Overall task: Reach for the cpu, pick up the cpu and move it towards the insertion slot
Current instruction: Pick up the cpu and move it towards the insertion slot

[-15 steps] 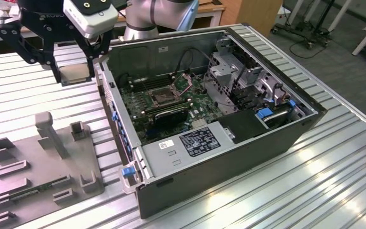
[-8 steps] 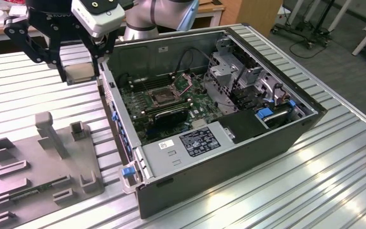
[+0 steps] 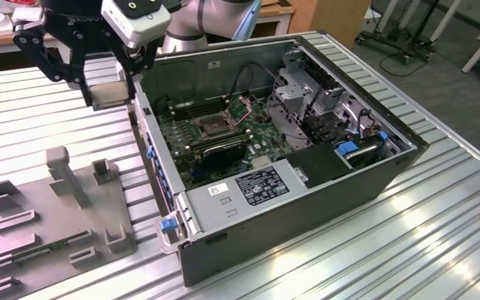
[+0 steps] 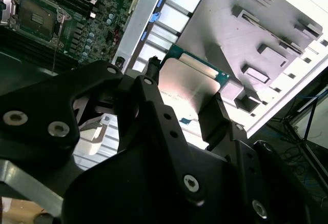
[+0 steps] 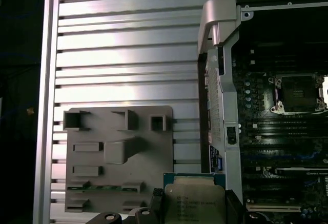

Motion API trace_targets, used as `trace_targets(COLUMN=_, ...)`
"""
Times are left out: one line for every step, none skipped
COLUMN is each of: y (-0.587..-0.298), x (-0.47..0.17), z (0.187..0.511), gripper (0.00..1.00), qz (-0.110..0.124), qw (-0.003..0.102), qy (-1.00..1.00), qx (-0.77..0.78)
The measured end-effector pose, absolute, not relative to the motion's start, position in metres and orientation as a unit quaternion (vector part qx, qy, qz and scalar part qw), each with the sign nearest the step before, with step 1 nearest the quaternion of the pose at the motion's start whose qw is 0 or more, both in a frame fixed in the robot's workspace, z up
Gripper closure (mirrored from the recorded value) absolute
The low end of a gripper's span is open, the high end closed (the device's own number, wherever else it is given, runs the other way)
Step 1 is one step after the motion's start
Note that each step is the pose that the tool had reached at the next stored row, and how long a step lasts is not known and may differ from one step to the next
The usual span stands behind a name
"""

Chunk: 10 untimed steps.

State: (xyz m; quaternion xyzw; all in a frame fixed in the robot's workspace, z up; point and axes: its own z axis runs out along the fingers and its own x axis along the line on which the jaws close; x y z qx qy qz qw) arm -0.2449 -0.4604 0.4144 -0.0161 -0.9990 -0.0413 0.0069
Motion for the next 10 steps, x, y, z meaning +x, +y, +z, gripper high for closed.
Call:
trace_targets(y=-0.4604, x=-0.2441, z=0.4144, gripper=0.46, qz=-0.041, qw=0.007, qy=-0.999, qx=-0.016)
trace_targets(y=-0.4604, x=-0.2434, z=0.4144, gripper=0.46, qz=-0.041, qw=0.007, qy=-0.999, qx=-0.016)
trace_targets(y=-0.4604, x=-0.2425, z=0.4144, gripper=0.46, qz=-0.041, qw=0.007, qy=-0.999, qx=-0.016)
trace_targets(y=-0.4604, x=-0.2417, z=0.4144, gripper=0.46, qz=-0.041, qw=0.007, qy=-0.999, qx=-0.016)
trace_targets(y=-0.4604, x=-0.2409, z=0.4144, gripper=0.46, qz=-0.041, qw=0.007, qy=-0.999, qx=-0.016)
trace_targets(y=-0.4604, x=-0.2402, z=0.4144, gripper=0.46, qz=-0.041, qw=0.007, qy=-0.999, qx=-0.016)
trace_targets(y=-0.4604, x=-0.2393, z=0.4144, gripper=0.46, qz=-0.041, qw=0.007, qy=-0.999, qx=-0.016)
trace_targets(y=-0.4604, x=-0.2383, z=0.4143, gripper=0.46, qz=-0.041, qw=0.007, qy=-0.999, qx=-0.016)
trace_targets(y=-0.4604, x=-0.2373, z=0.4143, gripper=0.46, qz=-0.041, qw=0.007, qy=-0.999, qx=-0.016)
trace_targets(y=-0.4604, x=-0.2363, z=0.4142, gripper=0.46, qz=-0.041, qw=0.007, qy=-0.999, qx=-0.016)
